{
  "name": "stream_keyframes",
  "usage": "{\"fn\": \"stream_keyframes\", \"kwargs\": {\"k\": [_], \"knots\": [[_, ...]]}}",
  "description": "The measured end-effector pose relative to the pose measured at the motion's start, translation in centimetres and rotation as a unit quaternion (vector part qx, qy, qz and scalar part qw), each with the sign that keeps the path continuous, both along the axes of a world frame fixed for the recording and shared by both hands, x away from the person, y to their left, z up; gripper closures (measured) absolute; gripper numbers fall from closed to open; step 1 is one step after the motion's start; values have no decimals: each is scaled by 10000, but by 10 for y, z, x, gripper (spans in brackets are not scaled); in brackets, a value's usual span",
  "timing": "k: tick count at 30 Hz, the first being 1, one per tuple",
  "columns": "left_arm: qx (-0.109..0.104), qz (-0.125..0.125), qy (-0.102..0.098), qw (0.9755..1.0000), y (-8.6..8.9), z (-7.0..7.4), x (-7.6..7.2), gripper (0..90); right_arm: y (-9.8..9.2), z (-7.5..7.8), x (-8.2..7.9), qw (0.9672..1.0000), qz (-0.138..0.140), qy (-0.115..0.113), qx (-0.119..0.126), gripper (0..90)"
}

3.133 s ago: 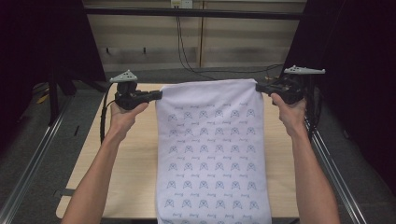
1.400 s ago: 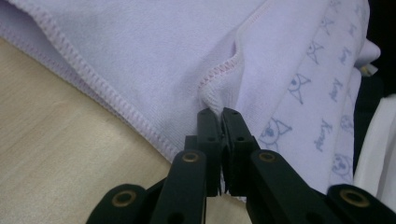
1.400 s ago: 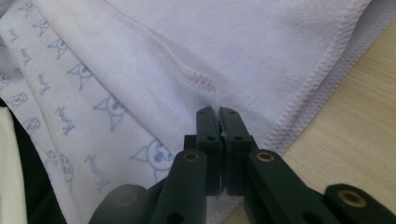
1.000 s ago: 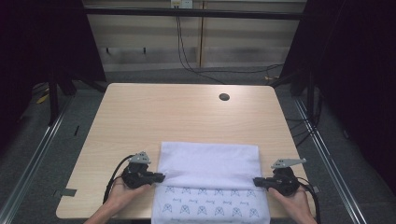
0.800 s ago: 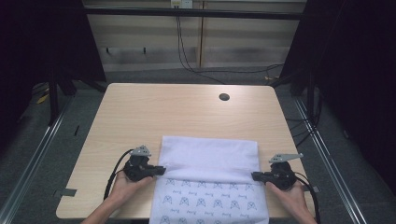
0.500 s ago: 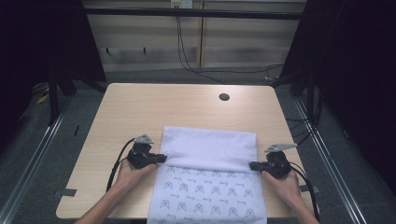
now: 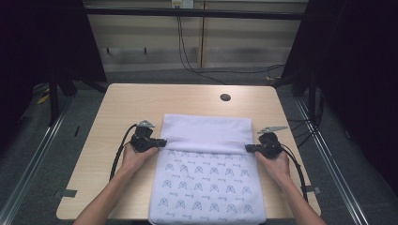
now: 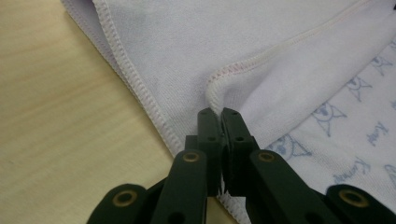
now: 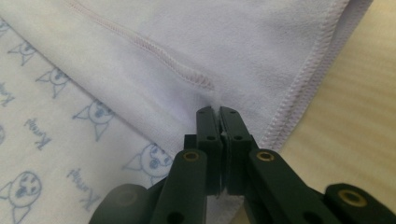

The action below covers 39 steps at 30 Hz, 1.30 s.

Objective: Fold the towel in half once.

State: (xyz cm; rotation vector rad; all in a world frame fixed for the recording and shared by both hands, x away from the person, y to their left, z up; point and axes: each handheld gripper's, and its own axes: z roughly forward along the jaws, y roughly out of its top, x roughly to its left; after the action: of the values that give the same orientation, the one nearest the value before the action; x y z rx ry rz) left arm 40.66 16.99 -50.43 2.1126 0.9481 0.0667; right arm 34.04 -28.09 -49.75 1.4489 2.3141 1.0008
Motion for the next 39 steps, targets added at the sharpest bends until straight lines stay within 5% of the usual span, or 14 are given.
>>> {"fn": "stream_keyframes", "kwargs": {"k": [8,12,16,21,25,27,30,35,39], "knots": [[165,218,-79,9996,-3,1,27,878,3,-2,29,9999,-146,-88,3,883],[17,334,-149,9993,0,-2,37,878,9,-1,44,9994,-185,-178,-222,883],[-64,554,-102,9984,0,-4,49,878,8,-4,59,9992,-367,-180,-42,883],[16,644,-203,9977,-2,-4,59,878,17,1,78,9983,-406,-94,-414,882],[-176,825,-102,9964,0,-7,64,878,14,-5,90,9965,-814,-182,-99,881],[-59,801,-240,9965,-1,-6,63,879,18,-6,92,9952,-932,-288,-88,881],[-148,818,-182,9964,1,-6,62,880,17,-4,92,9963,-807,-251,-125,881],[-37,799,-300,9963,-2,2,59,881,8,13,88,9958,-610,-527,437,882],[-121,516,-579,9969,0,25,49,881,8,34,87,9953,-426,-682,537,882]]}}
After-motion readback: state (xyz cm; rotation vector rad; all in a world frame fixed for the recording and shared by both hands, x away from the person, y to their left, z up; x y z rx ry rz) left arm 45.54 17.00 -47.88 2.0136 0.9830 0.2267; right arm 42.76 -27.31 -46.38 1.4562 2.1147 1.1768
